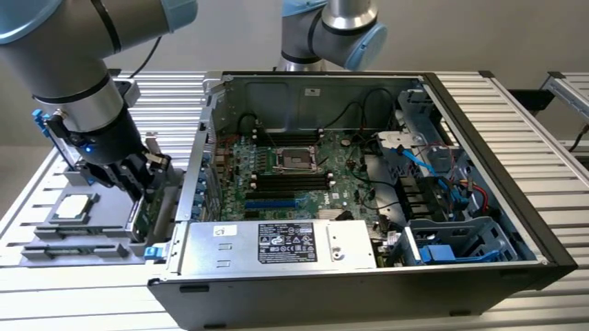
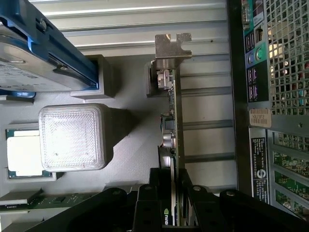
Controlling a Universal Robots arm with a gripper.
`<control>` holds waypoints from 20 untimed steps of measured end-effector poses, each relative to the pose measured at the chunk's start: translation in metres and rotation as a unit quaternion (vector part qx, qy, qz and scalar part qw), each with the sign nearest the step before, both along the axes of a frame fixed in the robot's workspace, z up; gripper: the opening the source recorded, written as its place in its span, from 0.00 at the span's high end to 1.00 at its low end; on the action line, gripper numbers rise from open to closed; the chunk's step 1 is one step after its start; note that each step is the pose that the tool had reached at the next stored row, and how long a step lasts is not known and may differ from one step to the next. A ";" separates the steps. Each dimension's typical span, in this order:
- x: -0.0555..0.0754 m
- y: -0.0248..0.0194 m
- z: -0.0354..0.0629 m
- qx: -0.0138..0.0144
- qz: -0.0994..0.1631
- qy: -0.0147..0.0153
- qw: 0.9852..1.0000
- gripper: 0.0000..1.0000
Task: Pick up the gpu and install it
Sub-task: 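Pick up the gpu and move the gpu toward the slot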
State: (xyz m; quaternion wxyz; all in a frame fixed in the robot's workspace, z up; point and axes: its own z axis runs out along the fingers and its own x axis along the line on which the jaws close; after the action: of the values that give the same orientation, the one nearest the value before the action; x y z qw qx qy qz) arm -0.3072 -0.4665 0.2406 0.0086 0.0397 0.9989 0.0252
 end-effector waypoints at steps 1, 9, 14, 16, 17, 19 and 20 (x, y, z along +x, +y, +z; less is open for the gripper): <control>0.000 0.0000 0.0012 0.000 0.000 0.000 1.000 0.73; 0.000 0.0000 0.0143 0.000 0.000 0.000 1.000 0.73; 0.000 0.0000 0.0283 0.001 0.000 0.000 1.000 0.73; 0.000 0.0000 0.0341 0.001 0.000 0.000 1.000 0.73; 0.000 0.0000 0.0367 0.001 0.000 0.000 1.000 0.73; 0.000 0.0000 0.0418 0.001 0.000 0.000 1.000 0.73; 0.000 0.0000 0.0444 0.001 0.000 0.000 1.000 0.73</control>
State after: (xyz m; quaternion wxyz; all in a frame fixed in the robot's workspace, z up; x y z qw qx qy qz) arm -0.3073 -0.4665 0.2851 0.0085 0.0398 0.9988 0.0260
